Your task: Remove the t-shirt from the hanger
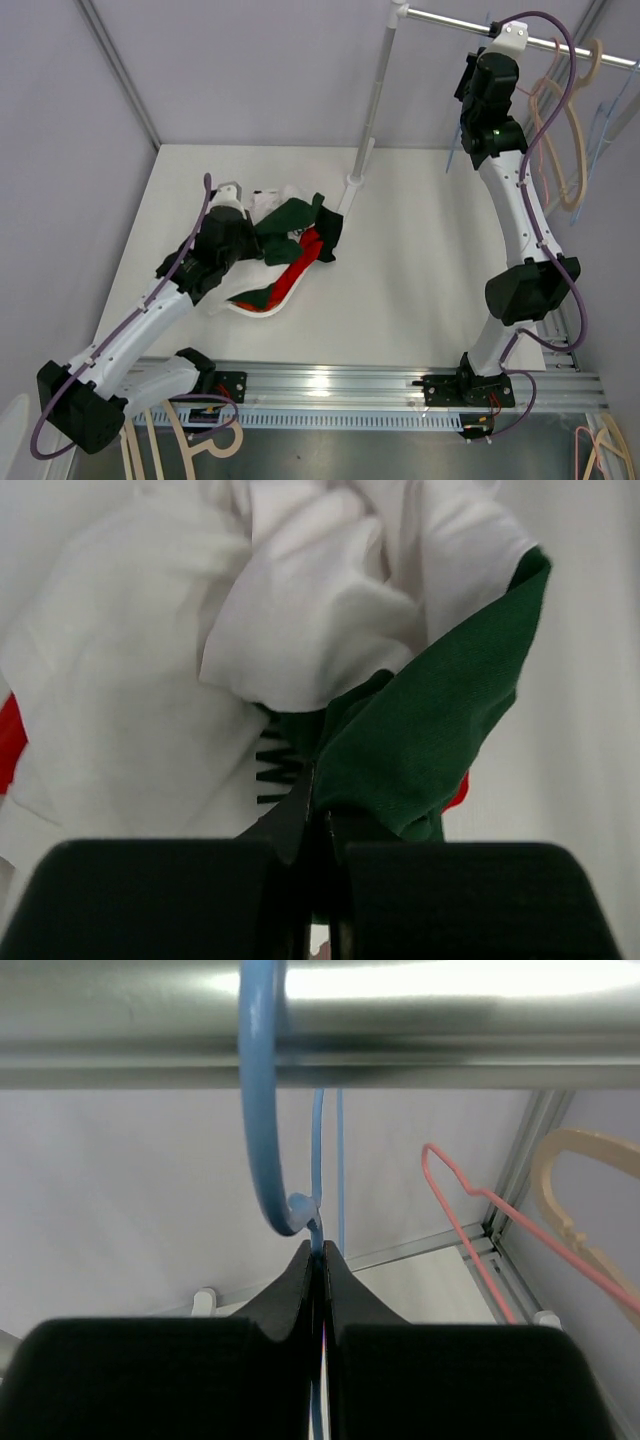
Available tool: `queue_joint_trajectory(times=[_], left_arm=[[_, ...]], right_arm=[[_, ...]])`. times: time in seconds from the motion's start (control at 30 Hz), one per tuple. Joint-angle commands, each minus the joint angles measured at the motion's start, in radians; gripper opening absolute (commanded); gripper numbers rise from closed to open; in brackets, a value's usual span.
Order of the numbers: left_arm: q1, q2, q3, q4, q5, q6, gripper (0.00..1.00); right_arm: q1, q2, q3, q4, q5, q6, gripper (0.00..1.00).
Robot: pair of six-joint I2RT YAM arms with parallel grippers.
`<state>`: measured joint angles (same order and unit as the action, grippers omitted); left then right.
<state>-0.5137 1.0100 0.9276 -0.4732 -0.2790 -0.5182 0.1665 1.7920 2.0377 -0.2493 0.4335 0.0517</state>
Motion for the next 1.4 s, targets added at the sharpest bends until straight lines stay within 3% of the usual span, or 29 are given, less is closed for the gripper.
queue_joint_trajectory(times=[0.0, 0.2, 0.43, 0.67, 0.97, 1.1, 1.27, 1.37], left_arm=[[0.007, -0.031, -0.079, 0.015, 0.069, -0.074, 0.01], [0.000, -0.040, -0.291, 0.089, 0.184, -0.141, 0.01], [-0.086, 0.019, -0.455, 0.185, 0.198, -0.229, 0.01], [-0.195, 0.116, -0.428, 0.229, 0.159, -0.275, 0.01], [-0.212, 0.127, -0.391, 0.205, 0.130, -0.241, 0.01], [-0.213, 0.128, -0.388, 0.208, 0.136, -0.241, 0.01], [-0.229, 0.137, -0.354, 0.174, 0.120, -0.227, 0.01], [-0.235, 0.142, -0.326, 0.148, 0.118, -0.220, 0.01]], right_arm=[[0.008, -0.039, -0.013, 0.016, 0.028, 0.007, 0.00], [0.057, -0.072, -0.014, 0.022, 0.083, -0.033, 0.00], [0.090, -0.098, -0.024, 0.030, 0.132, -0.049, 0.00], [0.116, -0.115, -0.013, 0.030, 0.148, -0.073, 0.02], [0.160, -0.099, -0.001, 0.050, 0.227, -0.099, 0.00], [0.217, -0.063, 0.001, 0.128, 0.387, -0.186, 0.00], [0.284, 0.042, 0.047, 0.356, 0.649, -0.367, 0.00], [0.295, 0.095, 0.107, 0.389, 0.708, -0.417, 0.00]])
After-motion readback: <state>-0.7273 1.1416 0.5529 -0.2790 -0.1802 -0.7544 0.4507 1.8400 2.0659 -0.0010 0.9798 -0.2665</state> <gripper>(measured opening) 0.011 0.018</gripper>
